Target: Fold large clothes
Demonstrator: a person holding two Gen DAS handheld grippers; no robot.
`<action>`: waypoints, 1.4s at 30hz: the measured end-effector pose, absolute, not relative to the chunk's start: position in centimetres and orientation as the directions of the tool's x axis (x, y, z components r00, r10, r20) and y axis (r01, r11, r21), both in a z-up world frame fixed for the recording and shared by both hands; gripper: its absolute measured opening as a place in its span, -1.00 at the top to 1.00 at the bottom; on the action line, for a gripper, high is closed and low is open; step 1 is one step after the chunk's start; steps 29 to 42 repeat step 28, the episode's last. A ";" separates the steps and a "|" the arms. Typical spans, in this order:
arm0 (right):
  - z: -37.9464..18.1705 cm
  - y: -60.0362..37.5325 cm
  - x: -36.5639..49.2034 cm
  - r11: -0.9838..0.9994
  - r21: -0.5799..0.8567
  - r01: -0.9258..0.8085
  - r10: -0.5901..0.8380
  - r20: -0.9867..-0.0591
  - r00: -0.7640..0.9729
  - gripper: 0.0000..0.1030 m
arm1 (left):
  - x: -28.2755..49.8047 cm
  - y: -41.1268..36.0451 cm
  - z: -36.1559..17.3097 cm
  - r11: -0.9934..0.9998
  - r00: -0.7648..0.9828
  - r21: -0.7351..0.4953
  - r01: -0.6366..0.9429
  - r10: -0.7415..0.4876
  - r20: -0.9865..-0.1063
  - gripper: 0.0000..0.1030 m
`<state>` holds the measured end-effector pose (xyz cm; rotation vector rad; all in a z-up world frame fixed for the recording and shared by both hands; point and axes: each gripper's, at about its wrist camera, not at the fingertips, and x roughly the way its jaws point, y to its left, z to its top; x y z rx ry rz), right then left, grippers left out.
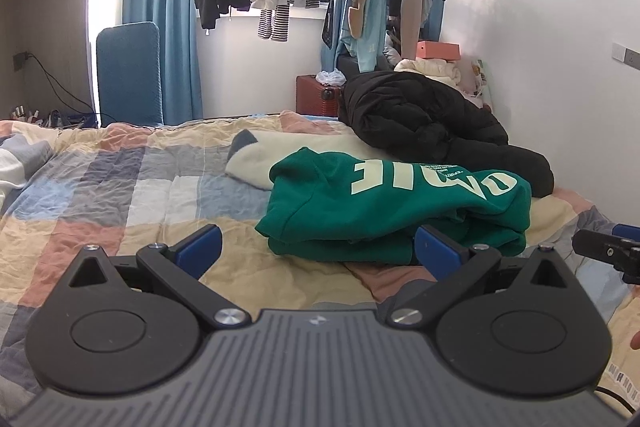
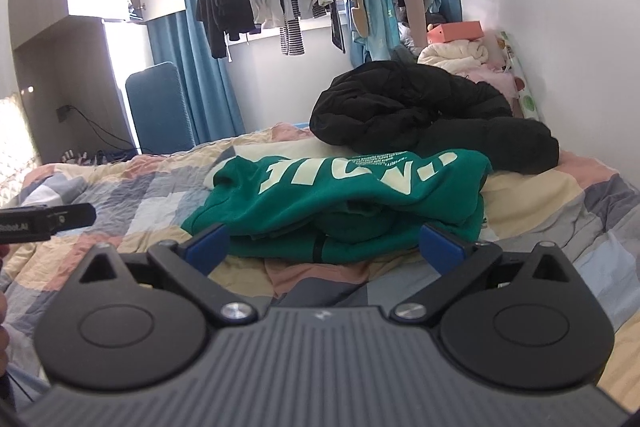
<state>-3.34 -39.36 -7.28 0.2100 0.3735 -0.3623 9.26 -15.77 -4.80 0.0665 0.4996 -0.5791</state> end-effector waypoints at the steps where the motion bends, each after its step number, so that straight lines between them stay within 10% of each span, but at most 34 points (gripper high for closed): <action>1: -7.2 -39.3 -3.3 0.915 0.129 0.381 -0.307 -0.388 0.869 -1.00 | 9.2 -15.7 -4.8 0.838 0.722 -0.078 0.541 -0.510 -0.468 -1.00; 42: -6.8 -38.2 -3.9 0.921 0.123 0.369 -0.295 -0.395 0.870 -1.00 | 8.0 -15.0 -4.2 0.834 0.740 -0.071 0.547 -0.521 -0.425 -1.00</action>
